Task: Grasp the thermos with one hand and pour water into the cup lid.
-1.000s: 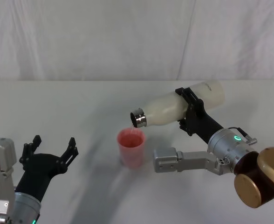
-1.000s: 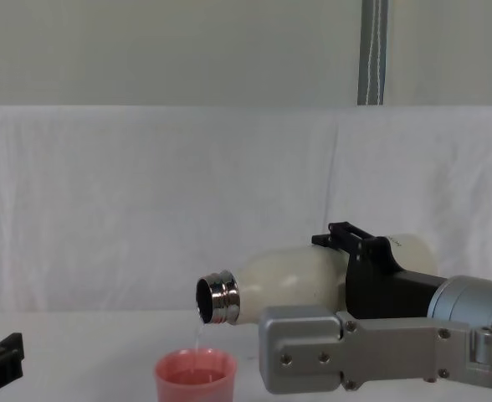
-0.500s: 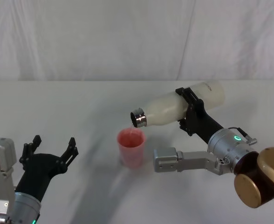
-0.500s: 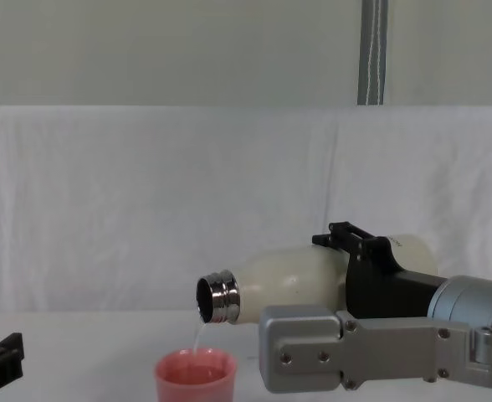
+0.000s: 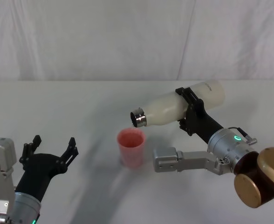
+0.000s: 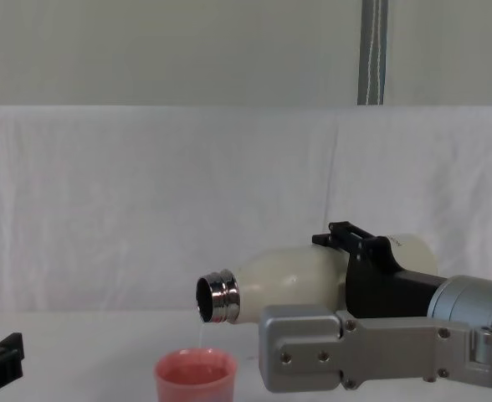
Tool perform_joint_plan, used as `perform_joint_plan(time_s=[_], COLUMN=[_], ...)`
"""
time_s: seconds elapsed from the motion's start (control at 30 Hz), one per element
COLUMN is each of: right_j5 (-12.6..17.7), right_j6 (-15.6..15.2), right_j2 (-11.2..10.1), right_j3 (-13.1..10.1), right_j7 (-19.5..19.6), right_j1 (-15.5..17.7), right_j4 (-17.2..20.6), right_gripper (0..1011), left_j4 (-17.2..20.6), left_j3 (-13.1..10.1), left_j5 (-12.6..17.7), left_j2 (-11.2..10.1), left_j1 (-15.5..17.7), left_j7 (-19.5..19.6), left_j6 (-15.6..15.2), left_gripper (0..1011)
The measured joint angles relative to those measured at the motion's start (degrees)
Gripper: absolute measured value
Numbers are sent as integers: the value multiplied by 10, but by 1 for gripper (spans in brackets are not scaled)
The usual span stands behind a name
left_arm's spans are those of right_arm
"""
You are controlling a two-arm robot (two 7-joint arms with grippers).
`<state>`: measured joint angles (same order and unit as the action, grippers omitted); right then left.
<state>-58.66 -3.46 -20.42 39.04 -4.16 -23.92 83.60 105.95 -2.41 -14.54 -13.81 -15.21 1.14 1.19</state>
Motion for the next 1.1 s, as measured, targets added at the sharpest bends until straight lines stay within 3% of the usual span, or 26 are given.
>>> perform_joint_plan(time_s=[1.1], right_j5=[0], right_j6=[0], right_j2=[0], right_j3=[0], right_j7=[0], right_j1=[0], right_j4=[0], right_gripper=[950], left_j4=[0], left_j3=[0], left_j5=[0], left_j2=[0], left_j1=[0], left_j7=[0], left_j6=[0], left_gripper=[1001])
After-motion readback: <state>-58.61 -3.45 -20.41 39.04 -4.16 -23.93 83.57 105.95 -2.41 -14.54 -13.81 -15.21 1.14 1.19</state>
